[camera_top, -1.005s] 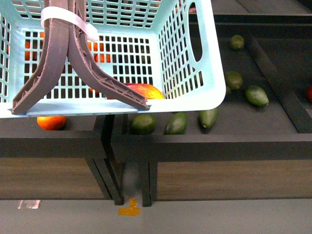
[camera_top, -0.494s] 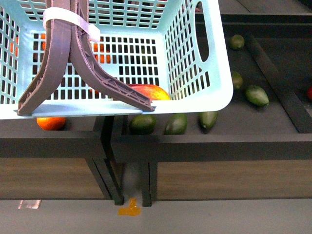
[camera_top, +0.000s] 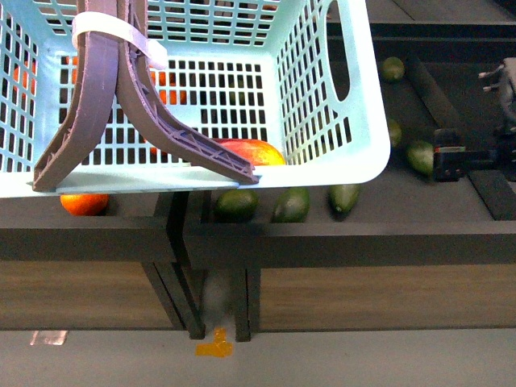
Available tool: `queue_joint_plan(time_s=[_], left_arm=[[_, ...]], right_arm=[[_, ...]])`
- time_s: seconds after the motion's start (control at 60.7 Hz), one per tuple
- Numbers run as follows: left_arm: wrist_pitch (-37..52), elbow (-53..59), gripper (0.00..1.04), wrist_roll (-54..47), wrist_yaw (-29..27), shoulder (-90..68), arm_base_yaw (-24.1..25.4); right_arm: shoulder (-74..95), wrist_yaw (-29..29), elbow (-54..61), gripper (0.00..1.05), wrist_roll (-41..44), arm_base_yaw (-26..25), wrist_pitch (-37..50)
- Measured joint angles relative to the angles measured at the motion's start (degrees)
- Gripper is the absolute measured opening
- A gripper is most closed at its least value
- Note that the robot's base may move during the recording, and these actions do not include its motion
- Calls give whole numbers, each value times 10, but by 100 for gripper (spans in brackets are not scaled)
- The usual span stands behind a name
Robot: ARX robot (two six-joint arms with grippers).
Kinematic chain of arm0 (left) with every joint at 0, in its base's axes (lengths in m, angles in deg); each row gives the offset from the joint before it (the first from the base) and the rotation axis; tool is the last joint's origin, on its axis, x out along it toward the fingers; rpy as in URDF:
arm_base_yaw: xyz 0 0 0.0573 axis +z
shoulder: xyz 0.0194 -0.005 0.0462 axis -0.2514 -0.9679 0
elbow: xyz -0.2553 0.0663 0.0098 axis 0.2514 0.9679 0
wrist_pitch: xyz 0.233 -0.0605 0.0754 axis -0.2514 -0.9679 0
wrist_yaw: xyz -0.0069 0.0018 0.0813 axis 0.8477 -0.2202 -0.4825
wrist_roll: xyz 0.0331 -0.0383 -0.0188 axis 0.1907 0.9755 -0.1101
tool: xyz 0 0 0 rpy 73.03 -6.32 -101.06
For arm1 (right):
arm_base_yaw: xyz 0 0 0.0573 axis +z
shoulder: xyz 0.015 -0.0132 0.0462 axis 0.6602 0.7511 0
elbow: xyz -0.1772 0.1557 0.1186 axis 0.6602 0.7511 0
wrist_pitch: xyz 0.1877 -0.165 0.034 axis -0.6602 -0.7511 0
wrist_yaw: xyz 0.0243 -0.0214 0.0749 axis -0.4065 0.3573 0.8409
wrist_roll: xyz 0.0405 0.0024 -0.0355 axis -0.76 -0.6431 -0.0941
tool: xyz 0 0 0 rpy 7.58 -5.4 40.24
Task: Pick mango and avocado into basket
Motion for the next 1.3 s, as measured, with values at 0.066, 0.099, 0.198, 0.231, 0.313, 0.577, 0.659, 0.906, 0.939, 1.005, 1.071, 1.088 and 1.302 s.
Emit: queue_joint_plan(time_s=[0.066, 0.099, 0.198, 0.231, 0.313, 0.577, 0.659, 0.906, 0.939, 1.005, 1.071, 1.088, 1.302], left_arm=[[0, 0, 6, 0, 0, 0, 0], [0, 0, 6, 0, 0, 0, 0], [0, 0, 6, 0, 0, 0, 0], [0, 0, 6, 0, 0, 0, 0], [0, 0, 6, 0, -1, 0, 0], [0, 0, 6, 0, 0, 0, 0], [0, 0, 6, 0, 0, 0, 0], [0, 0, 6, 0, -1, 0, 0], [0, 0, 6, 0, -1, 0, 0], [0, 0, 6, 0, -1, 0, 0], [0, 0, 6, 0, -1, 0, 0], [0, 0, 6, 0, -1, 0, 0], [0, 0, 6, 0, 0, 0, 0]], right_arm=[[52, 5, -56, 97, 3, 16, -17], [73, 5, -81, 97, 4, 23, -23], [120, 5, -140, 97, 4, 37, -42], [135, 5, -159, 97, 4, 41, -48], [175, 5, -210, 97, 2, 51, -69], [270, -1, -323, 97, 1, 72, -109], [294, -2, -353, 97, -4, 77, -123], [356, -4, -426, 97, -23, 97, -153], [359, -5, -429, 97, -23, 98, -153], [367, -7, -436, 97, -23, 99, -155], [375, -11, -444, 97, -25, 100, -158], [377, -12, -446, 97, -26, 100, -158], [389, -24, -463, 97, -30, 99, -160]])
